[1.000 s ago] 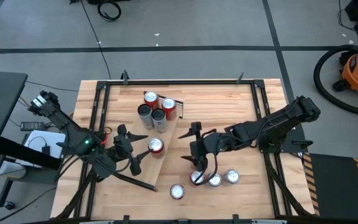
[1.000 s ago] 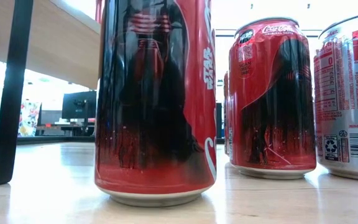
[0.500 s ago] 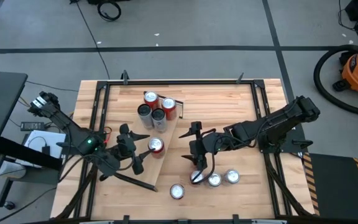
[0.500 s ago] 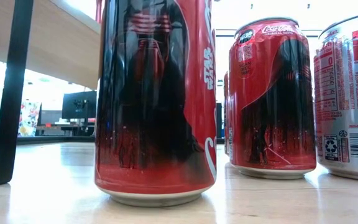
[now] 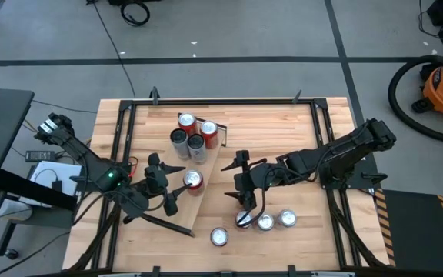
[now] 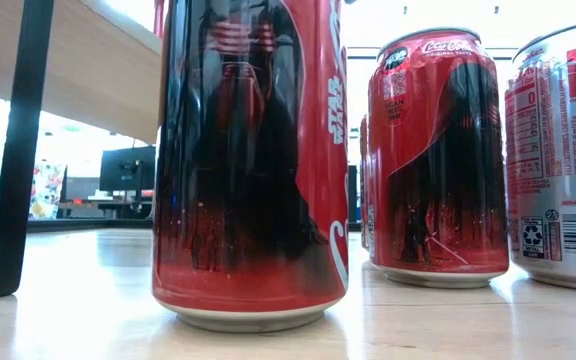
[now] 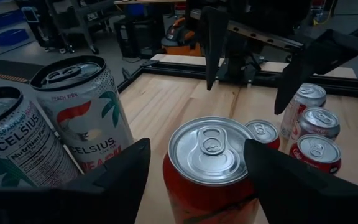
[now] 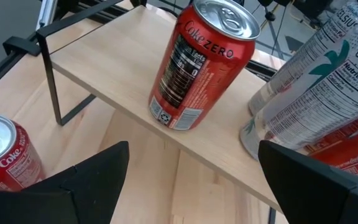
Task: Place canned beverage on shelf
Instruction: Put the top red soda can on the shelf
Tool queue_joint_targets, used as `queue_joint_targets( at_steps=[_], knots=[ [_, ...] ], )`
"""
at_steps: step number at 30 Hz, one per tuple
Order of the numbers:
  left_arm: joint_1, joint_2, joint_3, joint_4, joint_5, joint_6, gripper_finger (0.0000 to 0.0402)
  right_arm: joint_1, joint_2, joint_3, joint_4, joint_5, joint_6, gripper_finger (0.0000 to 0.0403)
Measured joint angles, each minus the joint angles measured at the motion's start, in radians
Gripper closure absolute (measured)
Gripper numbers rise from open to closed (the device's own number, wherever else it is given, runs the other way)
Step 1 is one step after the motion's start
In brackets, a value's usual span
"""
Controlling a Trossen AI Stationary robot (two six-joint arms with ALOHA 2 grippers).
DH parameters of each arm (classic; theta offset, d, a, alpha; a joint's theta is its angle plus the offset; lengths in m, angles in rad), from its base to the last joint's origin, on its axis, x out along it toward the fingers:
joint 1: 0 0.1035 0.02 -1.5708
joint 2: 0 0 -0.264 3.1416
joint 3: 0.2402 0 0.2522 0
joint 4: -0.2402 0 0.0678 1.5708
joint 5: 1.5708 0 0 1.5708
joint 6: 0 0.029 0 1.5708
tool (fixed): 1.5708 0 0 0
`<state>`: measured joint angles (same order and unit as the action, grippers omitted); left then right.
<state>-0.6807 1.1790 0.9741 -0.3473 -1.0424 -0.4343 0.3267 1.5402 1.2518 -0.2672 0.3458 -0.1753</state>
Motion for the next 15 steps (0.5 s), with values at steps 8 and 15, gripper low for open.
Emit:
queue_joint_targets(
  at_steps=[8,15],
  knots=[
    [-0.001,0.0,0.0,0.005,-0.001,0.017,0.0132,-0.001,0.0,0.0,0.0,0.0,0.0,0.0035],
    [-0.042,0.0,0.001,0.168,-0.077,0.188,0.0132,-0.001,0.0,0.0,0.0,0.0,0.0,0.0035]
  ],
)
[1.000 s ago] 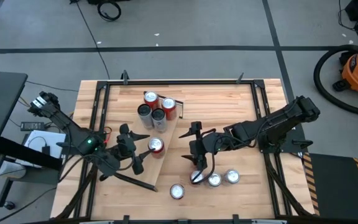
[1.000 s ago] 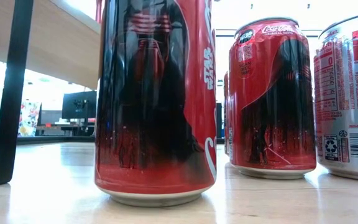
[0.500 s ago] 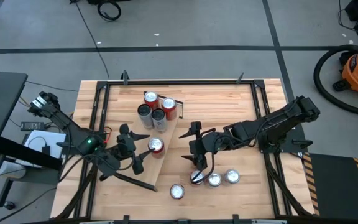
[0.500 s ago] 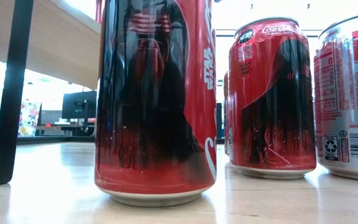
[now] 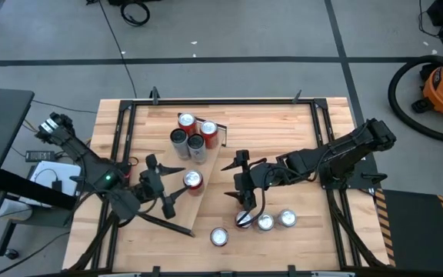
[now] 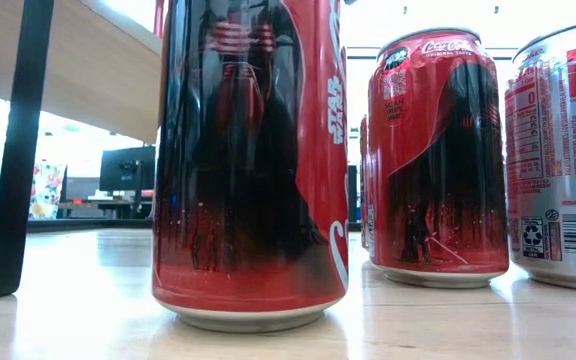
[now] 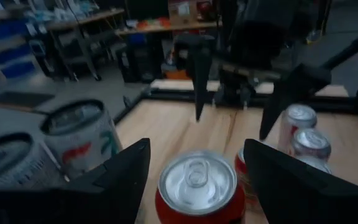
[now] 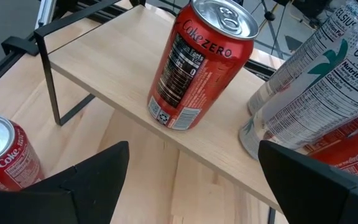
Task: Place canned beverage on shelf
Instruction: Put the top red soda can on the shelf
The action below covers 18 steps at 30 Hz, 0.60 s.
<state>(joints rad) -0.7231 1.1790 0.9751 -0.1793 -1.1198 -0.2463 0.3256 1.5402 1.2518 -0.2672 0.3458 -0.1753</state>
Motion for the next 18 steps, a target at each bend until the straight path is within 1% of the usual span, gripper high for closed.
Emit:
queue_joint_targets(
  at_steps=[2,4,8,12,18],
  knots=[
    [-0.015,0.0,0.0,0.009,-0.027,0.022,0.0132,0.0,0.0,0.0,0.001,0.0,0.0,0.0035],
    [-0.032,0.0,0.0,-0.008,-0.029,0.032,0.0132,0.0,0.0,0.0,0.003,0.0,0.0,0.0035],
    [-0.084,0.0,0.0,-0.087,0.024,0.024,0.0132,0.0,0.0,0.0,0.004,0.0,0.0,0.0035],
    [-0.142,0.0,0.0,-0.155,0.06,-0.053,0.0132,0.0,0.0,0.0,0.004,-0.009,-0.001,0.0035],
    [-0.185,0.0,0.0,-0.282,0.061,-0.242,0.0132,-0.002,0.005,0.001,0.013,-0.033,0.0,0.0035]
  ],
)
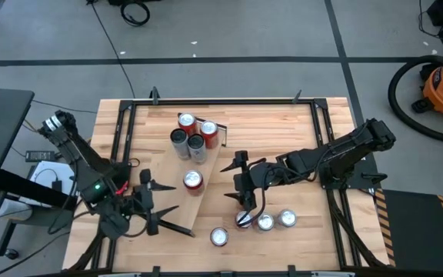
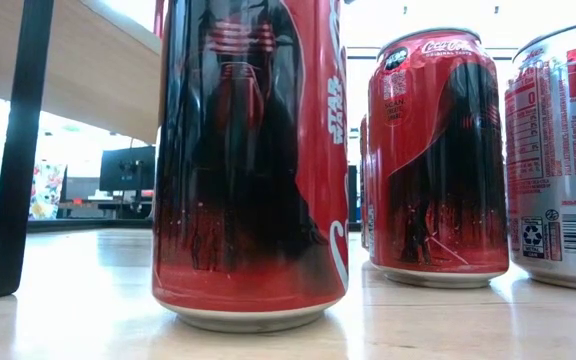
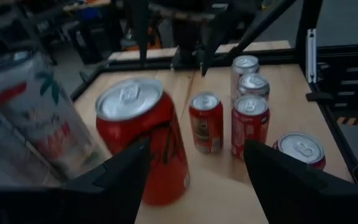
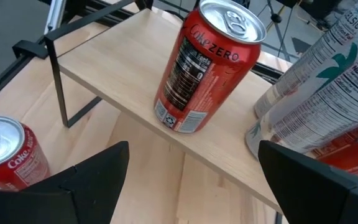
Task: Place canned beverage on shelf
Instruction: Put the top red soda can on the shelf
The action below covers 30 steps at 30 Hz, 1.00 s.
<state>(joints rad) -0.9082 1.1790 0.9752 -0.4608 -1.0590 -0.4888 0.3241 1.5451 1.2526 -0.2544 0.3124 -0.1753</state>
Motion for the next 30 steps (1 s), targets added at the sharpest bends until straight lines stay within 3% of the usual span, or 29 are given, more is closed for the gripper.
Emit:
queue_joint_targets(
  at_steps=[6,19,30],
  knots=[
    [0.025,0.0,0.0,-0.114,-0.001,-0.152,0.0132,-0.006,0.042,0.001,0.054,-0.041,-0.018,0.0035],
    [0.108,0.0,0.0,-0.111,0.006,-0.126,0.0132,-0.026,0.058,0.001,0.059,-0.035,-0.026,0.0035],
    [0.084,0.0,0.0,-0.088,0.036,-0.099,0.0132,0.002,0.039,0.0,0.024,-0.021,-0.026,0.0035]
  ],
)
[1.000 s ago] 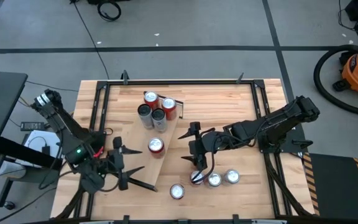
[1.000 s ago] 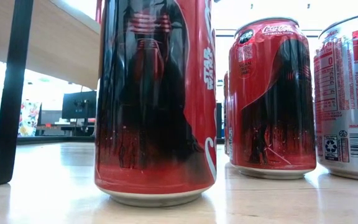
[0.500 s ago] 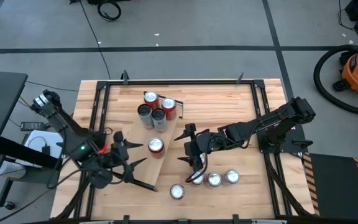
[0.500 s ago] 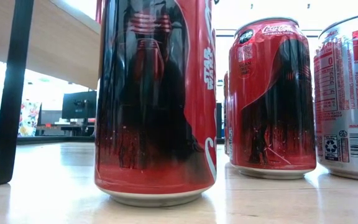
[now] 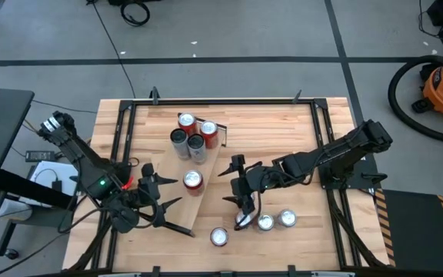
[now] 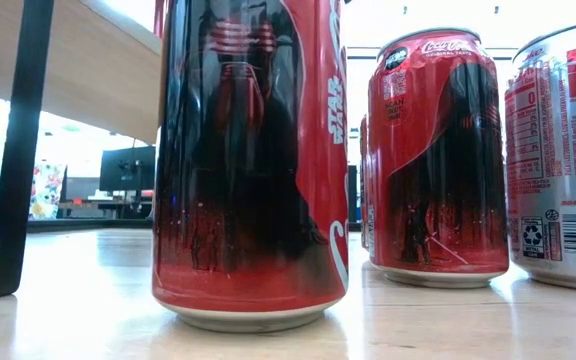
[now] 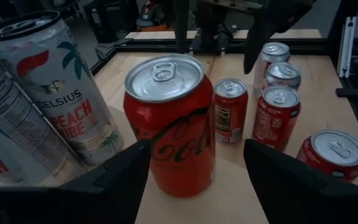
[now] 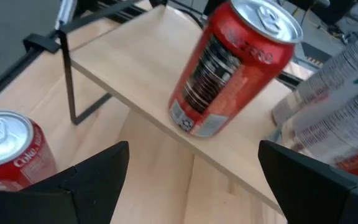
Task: Place canned beverage on shelf
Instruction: Put the top red soda can on the shelf
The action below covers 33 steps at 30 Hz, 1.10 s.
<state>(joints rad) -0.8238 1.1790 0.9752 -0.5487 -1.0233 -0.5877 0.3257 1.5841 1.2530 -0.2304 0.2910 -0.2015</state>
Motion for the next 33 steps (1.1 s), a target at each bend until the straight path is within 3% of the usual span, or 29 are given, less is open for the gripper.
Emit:
queue_joint_targets(
  at_steps=[15,33],
  knots=[
    [0.014,0.007,0.0,0.013,0.052,-0.039,0.0132,0.0,0.012,0.0,0.002,-0.058,-0.003,0.0038],
    [0.07,0.013,-0.001,-0.137,0.115,-0.209,0.0132,-0.015,0.126,0.0,0.169,0.002,-0.063,0.0041]
  ],
)
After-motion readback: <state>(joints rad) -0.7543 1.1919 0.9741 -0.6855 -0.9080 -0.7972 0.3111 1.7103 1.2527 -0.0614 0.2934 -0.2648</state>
